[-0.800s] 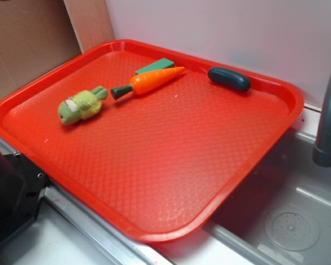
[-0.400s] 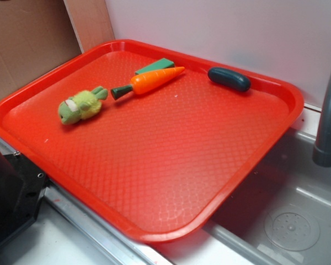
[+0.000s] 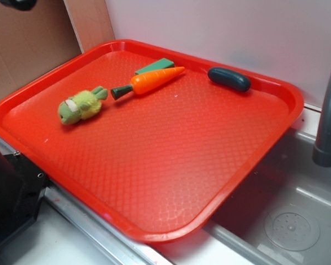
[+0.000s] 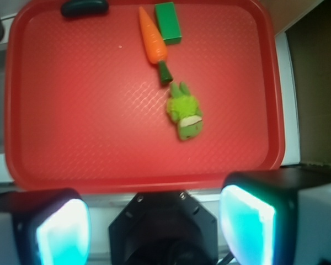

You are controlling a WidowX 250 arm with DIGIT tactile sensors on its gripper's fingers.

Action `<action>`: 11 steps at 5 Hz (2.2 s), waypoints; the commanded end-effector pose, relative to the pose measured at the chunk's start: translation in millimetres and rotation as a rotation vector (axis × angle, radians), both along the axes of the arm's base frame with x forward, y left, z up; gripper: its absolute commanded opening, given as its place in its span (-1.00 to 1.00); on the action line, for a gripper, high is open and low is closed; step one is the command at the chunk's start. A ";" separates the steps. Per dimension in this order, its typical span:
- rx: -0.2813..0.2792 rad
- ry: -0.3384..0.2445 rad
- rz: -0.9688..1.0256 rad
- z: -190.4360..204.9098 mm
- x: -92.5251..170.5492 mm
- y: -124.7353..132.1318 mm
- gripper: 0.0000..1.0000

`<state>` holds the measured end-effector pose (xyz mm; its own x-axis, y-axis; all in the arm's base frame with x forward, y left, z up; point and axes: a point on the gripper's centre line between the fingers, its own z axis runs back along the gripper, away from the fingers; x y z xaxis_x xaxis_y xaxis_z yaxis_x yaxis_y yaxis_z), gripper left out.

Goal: Grab the carrot.

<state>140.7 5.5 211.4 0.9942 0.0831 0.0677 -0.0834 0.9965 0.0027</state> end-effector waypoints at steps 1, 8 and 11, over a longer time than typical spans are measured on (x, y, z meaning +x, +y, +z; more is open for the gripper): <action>0.043 -0.080 0.055 -28.6 36.7 18.9 1.00; 0.028 0.073 -0.035 -172.0 151.4 20.3 0.26; 0.055 0.115 -0.027 -172.5 159.4 23.2 -1.00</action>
<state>292.0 31.7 25.5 0.9921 0.0789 -0.0976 -0.0725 0.9951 0.0673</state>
